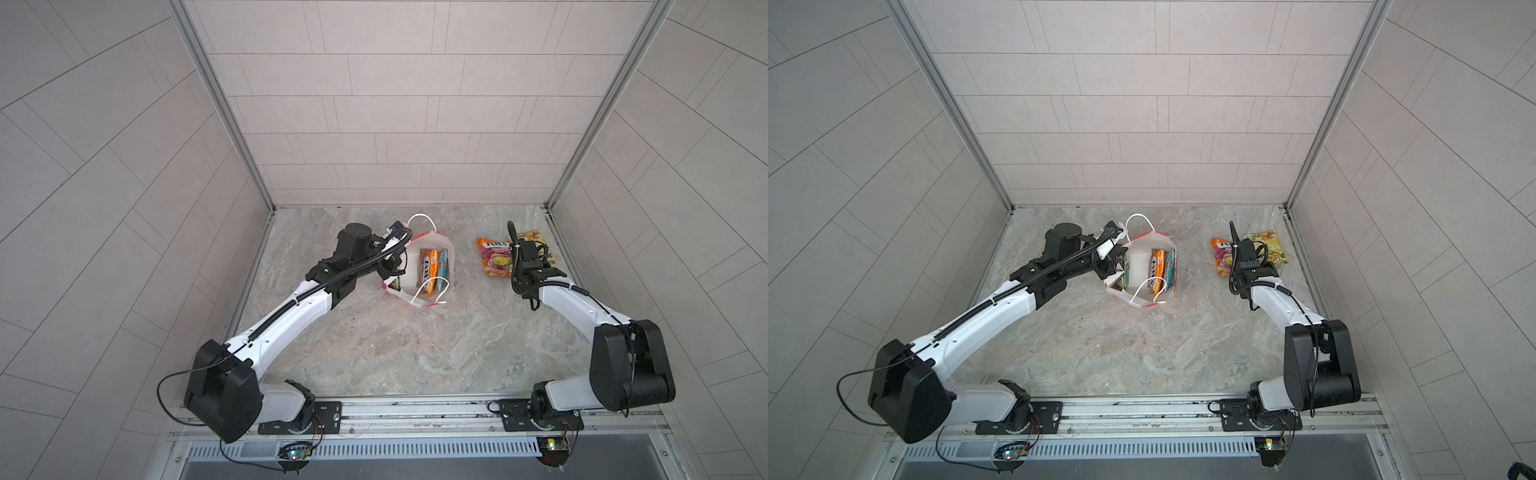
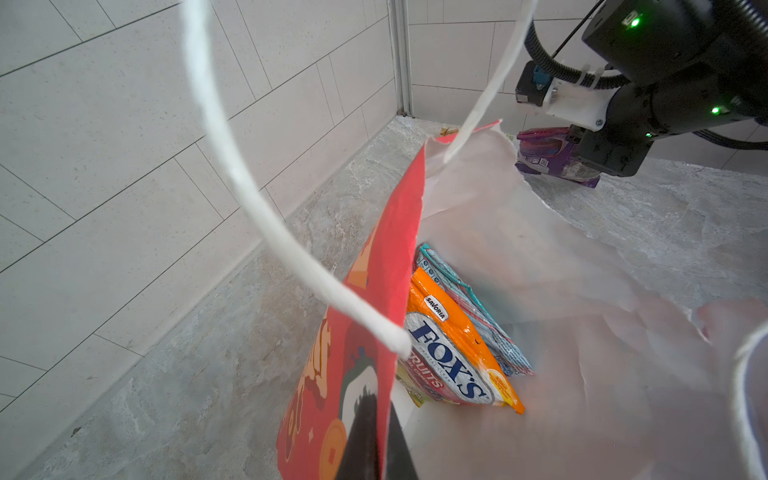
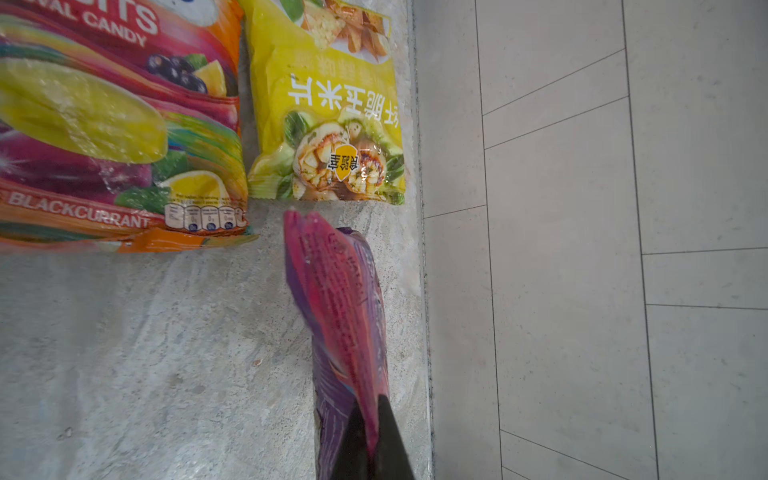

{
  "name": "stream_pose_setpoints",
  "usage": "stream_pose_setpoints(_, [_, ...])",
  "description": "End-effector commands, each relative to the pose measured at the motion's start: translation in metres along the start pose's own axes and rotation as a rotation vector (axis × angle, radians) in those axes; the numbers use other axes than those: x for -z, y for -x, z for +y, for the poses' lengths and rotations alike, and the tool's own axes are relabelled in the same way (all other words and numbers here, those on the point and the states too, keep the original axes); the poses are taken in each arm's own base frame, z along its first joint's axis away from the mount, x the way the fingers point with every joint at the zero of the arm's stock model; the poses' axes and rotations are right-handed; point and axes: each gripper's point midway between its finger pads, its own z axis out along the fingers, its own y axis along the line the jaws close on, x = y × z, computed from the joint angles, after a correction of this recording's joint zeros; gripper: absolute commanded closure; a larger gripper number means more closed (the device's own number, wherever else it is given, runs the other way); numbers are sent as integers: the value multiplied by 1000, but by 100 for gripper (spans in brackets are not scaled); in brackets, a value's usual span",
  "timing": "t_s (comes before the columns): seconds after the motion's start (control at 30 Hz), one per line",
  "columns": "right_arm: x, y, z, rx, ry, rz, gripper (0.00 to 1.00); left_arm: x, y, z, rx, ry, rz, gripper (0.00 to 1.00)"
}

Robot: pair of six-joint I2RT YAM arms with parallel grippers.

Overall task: Take the snacks out of the paper bag
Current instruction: 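Lower the pink-purple packet beside the FOX'S packet and open the right gripper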

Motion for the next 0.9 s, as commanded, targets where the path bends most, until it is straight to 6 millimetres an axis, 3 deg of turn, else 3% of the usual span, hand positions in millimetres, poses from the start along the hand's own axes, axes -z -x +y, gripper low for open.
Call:
stream_pose_setpoints(0.0, [2,12,-19,-48,-107,-34,100,1,0,-1,-6,-2,8,100])
stream_pose_setpoints(0.13, [0,13,-18,-64,-118,-31,77,1,-1,-1,-11,4,14,100])
stream_pose_setpoints(0.43, [11,21,-19,-221,-53,-112,61,4,-1,0,-19,15,17,100])
stream_pose_setpoints(0.53, [13,19,-16,-328,-29,-160,38,6,-1,1,-23,21,16,100])
stream_pose_setpoints(0.67, [25,25,-13,-459,66,-203,37,6,-1,2,-24,26,18,100])
stream_pose_setpoints(0.87, [47,28,33,-728,441,-155,48,8,-2,3,-27,32,30,100])
